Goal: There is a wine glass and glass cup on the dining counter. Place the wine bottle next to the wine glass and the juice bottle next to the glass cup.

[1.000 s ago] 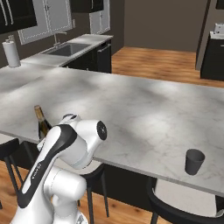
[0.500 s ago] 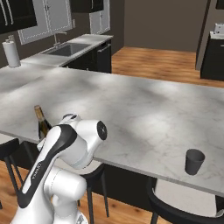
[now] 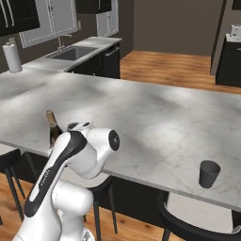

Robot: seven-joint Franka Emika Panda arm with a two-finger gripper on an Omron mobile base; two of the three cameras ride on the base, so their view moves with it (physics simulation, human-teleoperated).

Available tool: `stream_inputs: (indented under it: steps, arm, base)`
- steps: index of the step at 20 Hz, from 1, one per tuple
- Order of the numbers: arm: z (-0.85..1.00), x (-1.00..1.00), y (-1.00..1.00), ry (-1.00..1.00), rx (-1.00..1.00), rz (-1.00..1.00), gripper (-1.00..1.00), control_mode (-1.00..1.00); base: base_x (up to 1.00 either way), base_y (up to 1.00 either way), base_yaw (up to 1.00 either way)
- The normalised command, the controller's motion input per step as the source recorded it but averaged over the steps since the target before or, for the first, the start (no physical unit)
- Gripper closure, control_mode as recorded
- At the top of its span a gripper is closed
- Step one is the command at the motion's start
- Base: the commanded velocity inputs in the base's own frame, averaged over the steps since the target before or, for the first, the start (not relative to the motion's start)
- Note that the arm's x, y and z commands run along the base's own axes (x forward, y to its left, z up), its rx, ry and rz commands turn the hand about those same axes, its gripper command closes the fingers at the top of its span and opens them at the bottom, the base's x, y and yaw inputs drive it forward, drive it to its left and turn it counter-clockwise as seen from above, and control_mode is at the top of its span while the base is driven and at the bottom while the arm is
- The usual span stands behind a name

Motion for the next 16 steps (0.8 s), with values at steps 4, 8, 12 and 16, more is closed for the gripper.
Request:
stream_inputs:
  steps: [4, 8, 12, 16]
  arm:
    - [0.00, 0.27, -0.30, 0.01, 0.00, 0.03, 1.00, -1.00]
    - [0.00, 0.18, -0.31, 0.00, 0.00, 0.15, 1.00, -1.00]
    - [-0.09, 0.17, -0.18, 0.00, 0.00, 0.26, 1.00, -1.00]
    - [-0.09, 0.25, -0.09, 0.00, 0.00, 0.18, 1.00, -1.00]
  base:
    - [0.00, 0.00, 0.00]
    - [0.00, 0.00, 0.00]
    - [0.00, 0.00, 0.00]
    - [0.00, 0.00, 0.00]
